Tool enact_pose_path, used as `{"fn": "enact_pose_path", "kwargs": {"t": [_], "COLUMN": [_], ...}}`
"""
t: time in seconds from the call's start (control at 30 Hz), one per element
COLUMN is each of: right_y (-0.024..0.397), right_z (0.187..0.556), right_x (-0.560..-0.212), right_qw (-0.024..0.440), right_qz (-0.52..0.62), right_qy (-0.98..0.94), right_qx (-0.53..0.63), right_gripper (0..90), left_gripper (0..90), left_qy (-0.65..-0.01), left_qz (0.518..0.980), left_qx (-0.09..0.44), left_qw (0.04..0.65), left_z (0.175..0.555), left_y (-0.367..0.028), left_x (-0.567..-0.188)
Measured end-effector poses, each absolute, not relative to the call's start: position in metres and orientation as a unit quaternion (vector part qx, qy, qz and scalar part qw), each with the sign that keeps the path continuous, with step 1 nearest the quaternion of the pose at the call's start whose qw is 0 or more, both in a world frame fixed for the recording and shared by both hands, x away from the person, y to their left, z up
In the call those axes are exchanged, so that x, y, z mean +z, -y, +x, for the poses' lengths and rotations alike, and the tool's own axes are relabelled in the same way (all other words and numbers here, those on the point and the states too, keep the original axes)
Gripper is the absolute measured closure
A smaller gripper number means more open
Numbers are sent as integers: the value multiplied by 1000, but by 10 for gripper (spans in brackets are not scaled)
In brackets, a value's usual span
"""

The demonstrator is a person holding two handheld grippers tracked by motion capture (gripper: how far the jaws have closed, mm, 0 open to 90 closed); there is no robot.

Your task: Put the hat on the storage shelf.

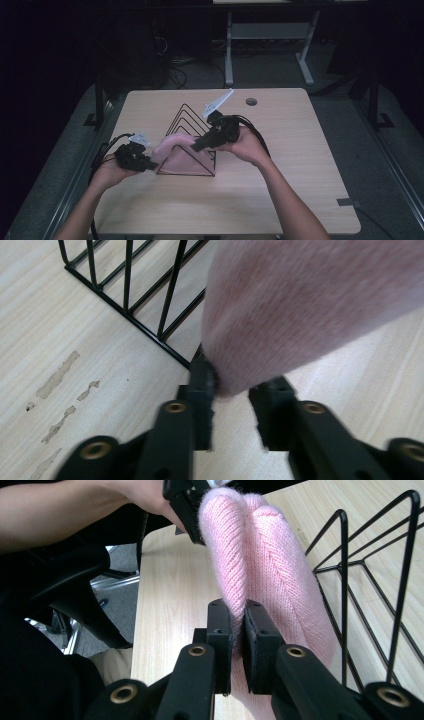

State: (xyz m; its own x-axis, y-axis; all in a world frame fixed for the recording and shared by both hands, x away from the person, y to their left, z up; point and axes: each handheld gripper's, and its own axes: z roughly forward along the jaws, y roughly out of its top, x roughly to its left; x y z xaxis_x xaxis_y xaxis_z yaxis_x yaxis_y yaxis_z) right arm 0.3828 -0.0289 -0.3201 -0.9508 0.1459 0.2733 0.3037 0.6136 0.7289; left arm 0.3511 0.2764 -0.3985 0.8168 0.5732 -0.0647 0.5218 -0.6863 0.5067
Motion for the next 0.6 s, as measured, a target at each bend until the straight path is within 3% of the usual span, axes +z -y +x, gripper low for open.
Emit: {"fn": "enact_pose_path", "kwargs": {"t": [0.13,0.6], "right_y": [27,21], "right_z": [382,383], "right_x": [-316,-330], "right_qw": [90,107], "right_qz": [-121,-128], "right_qy": [894,894], "right_qx": [-421,-415], "right_gripper": [831,834], "left_gripper": [849,862], "left_qy": [-294,-286], "left_qz": [921,929], "left_qx": [60,57], "left_qw": [250,228], "left_z": [353,356], "left_y": [-273,-271], "left_x": [-398,-402]}}
